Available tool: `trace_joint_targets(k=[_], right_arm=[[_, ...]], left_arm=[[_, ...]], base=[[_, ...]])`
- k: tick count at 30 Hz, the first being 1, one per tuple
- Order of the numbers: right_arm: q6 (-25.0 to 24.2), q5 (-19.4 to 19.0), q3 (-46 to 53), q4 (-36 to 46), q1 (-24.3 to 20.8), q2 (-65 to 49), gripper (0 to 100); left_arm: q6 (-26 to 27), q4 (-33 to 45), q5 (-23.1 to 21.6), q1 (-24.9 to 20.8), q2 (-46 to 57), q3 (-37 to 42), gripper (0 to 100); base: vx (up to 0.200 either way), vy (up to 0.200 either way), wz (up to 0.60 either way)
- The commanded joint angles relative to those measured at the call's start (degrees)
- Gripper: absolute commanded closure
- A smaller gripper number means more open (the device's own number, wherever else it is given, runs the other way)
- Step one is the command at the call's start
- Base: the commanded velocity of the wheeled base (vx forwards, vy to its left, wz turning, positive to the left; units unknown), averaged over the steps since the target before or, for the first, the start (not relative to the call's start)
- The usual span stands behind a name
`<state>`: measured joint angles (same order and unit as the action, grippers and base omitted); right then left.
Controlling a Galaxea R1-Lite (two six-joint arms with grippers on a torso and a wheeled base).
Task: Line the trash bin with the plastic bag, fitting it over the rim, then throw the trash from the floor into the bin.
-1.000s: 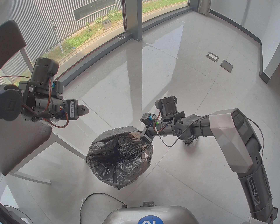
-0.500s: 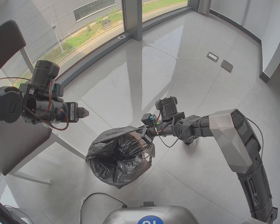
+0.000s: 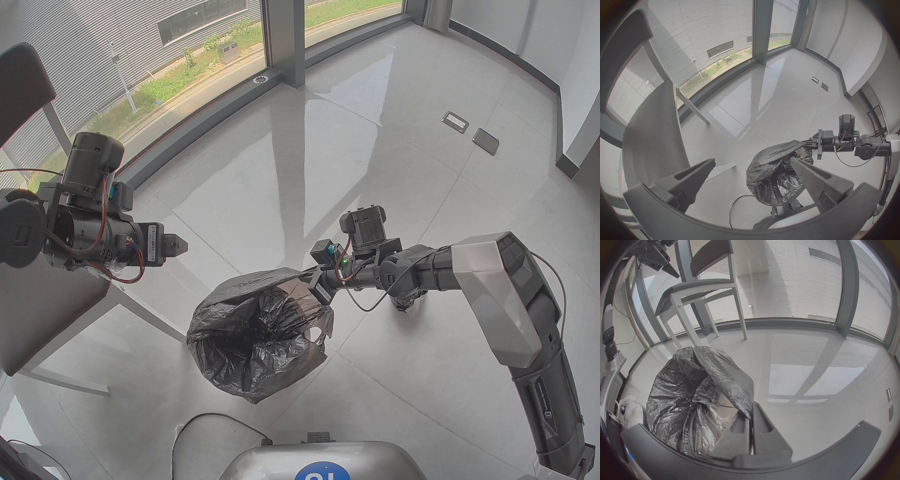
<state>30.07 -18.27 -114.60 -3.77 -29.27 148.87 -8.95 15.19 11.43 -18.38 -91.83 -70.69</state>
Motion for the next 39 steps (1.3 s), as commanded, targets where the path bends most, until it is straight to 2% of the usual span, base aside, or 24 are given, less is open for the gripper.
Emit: trace_joint_targets(k=[1,6,7,16,22,25,29,33,39], right_arm=[[-0.02,0.08,0.01,-0.01,0.35,-0.07,100],[0.07,-0.01,0.01,1.04,0.0,-0.07,100],[0.07,-0.01,0.01,1.22,-0.17,-0.07,0],[-2.48,-0.27,0.01,1.57,-2.11,-1.65,0],[-2.3,-0.27,0.01,1.48,-2.37,-6.66,0],[-2.3,-0.27,0.01,1.48,-1.93,-9.3,0],[-1.6,-0.1,8.7,1.31,-0.17,-17.74,0],[-1.16,-0.01,16.61,0.95,2.2,-25.91,0],[0.69,-0.01,28.03,0.87,7.38,-38.22,0]], left_arm=[[-0.02,0.02,0.08,-0.07,0.16,0.12,0],[-0.02,0.02,-0.1,-0.16,0.16,0.2,0],[-0.02,0.02,-0.1,-0.25,0.16,0.2,0],[0.77,0.02,0.08,-1.66,-0.01,1.35,0],[9.04,-2.71,0.08,-2.27,-1.07,4.25,0],[10.09,-5.61,0.08,-3.15,-3.09,4.16,0],[13.17,-6.66,0.08,-5.79,-7.92,3.19,0],[16.15,-6.84,0.52,-6.49,-12.67,2.14,0],[17.82,-6.4,0.78,-6.58,-21.81,-6.39,0]], base=[[0.0,0.0,0.0],[0.0,0.0,0.0],[0.0,0.0,0.0],[0.0,0.0,0.0],[0.0,0.0,0.0],[0.0,0.0,0.0],[0.0,0.0,0.0],[0.0,0.0,0.0],[0.0,0.0,0.0]])
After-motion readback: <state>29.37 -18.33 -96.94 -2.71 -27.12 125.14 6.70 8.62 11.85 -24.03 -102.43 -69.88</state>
